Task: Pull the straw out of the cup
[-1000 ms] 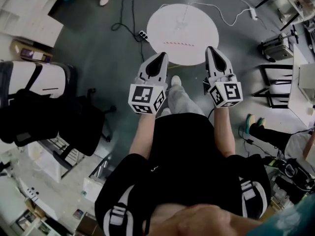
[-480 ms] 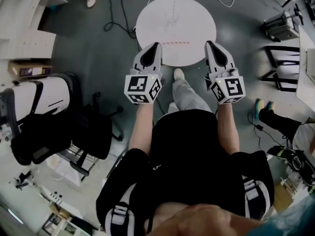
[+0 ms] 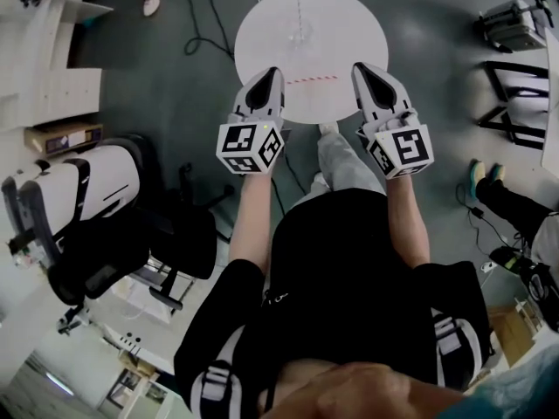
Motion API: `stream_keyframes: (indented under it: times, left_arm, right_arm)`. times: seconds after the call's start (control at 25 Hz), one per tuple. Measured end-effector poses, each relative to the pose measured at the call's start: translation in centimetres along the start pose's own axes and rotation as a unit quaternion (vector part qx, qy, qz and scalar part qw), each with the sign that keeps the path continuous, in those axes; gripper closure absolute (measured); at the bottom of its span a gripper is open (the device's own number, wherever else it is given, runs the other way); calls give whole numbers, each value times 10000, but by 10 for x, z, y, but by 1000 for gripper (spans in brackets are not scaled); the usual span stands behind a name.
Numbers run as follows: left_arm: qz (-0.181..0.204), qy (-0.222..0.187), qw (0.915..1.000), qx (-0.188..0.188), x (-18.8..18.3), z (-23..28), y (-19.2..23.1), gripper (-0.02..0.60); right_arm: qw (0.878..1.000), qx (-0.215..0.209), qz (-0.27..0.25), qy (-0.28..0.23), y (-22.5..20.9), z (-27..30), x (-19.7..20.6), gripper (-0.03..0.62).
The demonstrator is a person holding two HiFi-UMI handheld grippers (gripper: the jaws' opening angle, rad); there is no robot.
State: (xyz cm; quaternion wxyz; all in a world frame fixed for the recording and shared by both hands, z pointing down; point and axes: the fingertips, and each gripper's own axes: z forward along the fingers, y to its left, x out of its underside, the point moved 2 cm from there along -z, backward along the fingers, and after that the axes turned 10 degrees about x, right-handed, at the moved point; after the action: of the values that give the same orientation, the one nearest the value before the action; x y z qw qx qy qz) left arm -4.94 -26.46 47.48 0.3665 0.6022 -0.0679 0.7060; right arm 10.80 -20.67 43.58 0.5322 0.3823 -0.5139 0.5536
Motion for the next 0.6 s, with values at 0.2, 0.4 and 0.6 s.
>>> stream_keyframes:
  times: [0.2,0.4,0.6]
  left_arm:
    - [-72,229,9995,-223,4,24,16,574]
    - [-328,438,9982,-237,13,50,28,574]
    - [-304,741,9967,-91,27,78,35,574]
  right_arm:
    - [9998,-84,135,148,-4,15,9,577]
    - [9991,-170,259,274,-7,27,17,578]
    - [9986,-26,274,456,-23,40,27,578]
